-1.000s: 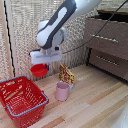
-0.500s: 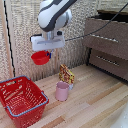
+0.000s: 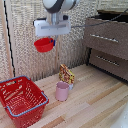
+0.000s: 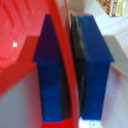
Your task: Transport the gripper mindfully toward the orange-red bowl and clasp it to elevate with ease. Ensure your robot's arm aligns efficiently with the top drawer's opening. Carefully slide the orange-red bowl into the designated spot with precision. After confirmation, withdraw the gripper gently. Close the drawer smoothly by transitioning the gripper to its handle.
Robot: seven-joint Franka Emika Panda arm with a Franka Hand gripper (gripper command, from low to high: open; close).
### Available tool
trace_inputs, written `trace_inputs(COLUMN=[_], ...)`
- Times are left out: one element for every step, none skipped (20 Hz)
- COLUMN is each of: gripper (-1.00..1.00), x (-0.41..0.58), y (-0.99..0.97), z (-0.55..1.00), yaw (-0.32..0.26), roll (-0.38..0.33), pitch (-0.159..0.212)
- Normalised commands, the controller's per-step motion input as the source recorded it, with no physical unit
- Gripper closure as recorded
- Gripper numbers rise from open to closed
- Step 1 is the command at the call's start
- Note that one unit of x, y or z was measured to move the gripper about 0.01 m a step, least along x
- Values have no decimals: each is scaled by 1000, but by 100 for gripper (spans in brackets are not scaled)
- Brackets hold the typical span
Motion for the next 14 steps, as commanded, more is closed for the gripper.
trace_inputs(gripper=[100,100,100,100,100,100,100,100,100,100,100,100,100,100], x=[0,0,0,6,57,100,154,149,163,169,129,91,49,46], y=[-240,-246,-263,-257,-229,-254,-271,-283,-306,-323,-340,-374,-409,-440], z=[1000,1000,1000,974,923,911,946,880,860,880,857,854,834,826], yaw=[-49,-50,-56,-60,-72,-94,-106,-109,-124,-140,-162,-174,-190,-204], roll=[0,0,0,0,0,0,0,12,13,6,1,9,21,33], pitch=[3,3,14,20,32,29,41,59,58,61,60,64,78,93])
